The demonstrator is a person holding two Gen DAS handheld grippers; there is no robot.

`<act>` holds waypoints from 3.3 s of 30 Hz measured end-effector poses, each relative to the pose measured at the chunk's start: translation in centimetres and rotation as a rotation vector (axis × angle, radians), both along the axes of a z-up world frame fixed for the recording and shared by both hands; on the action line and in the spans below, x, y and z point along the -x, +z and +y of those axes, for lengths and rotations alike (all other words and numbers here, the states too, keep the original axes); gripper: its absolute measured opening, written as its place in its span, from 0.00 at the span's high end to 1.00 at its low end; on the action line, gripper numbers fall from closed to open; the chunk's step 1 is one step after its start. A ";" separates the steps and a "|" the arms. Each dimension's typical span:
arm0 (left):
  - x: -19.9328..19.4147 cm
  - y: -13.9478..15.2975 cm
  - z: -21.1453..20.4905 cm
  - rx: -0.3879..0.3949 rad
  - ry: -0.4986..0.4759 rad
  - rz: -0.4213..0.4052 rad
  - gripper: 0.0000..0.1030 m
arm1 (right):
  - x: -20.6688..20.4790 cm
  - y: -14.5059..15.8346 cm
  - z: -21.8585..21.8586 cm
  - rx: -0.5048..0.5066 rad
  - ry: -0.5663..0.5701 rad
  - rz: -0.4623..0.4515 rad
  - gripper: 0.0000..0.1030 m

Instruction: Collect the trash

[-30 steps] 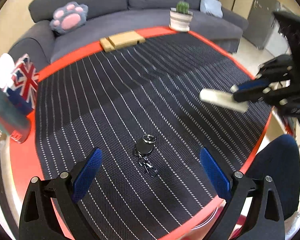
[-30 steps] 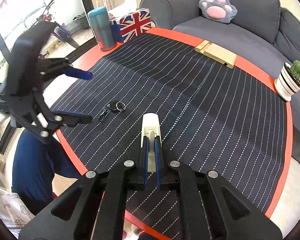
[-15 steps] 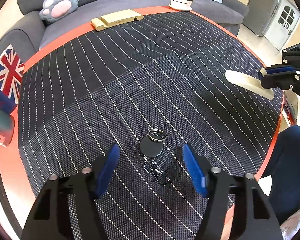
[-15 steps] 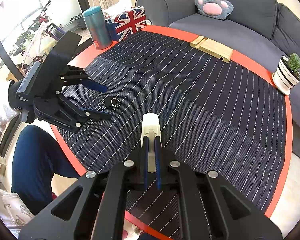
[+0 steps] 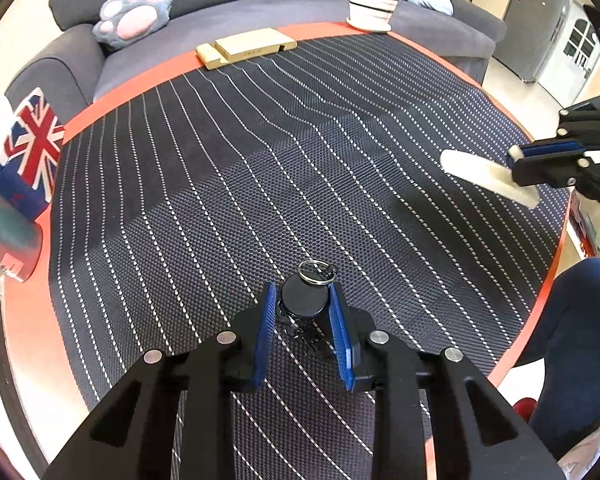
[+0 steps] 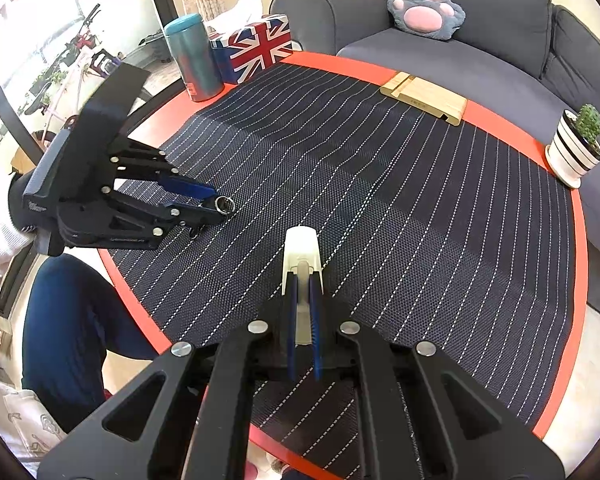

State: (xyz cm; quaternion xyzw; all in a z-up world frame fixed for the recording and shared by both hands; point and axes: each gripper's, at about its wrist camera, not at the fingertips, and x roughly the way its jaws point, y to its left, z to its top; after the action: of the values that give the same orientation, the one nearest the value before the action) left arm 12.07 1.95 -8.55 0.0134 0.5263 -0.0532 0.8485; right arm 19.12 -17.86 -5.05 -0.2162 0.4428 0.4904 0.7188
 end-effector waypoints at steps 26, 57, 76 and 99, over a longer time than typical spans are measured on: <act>11.8 8.5 -5.9 0.026 0.034 -0.254 0.74 | 11.6 4.0 -7.0 -0.133 0.005 -0.088 0.95; 17.7 6.0 -7.6 0.125 0.040 -0.230 0.74 | 16.2 -0.8 -8.4 -0.115 -0.006 0.017 0.19; 17.6 5.1 -9.6 0.142 -0.034 -0.186 0.74 | 15.2 0.2 -10.4 -0.130 -0.085 -0.004 0.11; 16.8 4.3 -8.7 0.188 0.038 -0.166 0.07 | 14.8 0.1 -10.9 -0.151 -0.113 0.023 0.03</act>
State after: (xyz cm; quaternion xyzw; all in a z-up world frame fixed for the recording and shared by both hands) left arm -4.72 -6.72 -4.21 -0.0716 0.4472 -0.0849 0.8875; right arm 4.36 -28.74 -4.96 -0.1303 0.4245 0.4834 0.7544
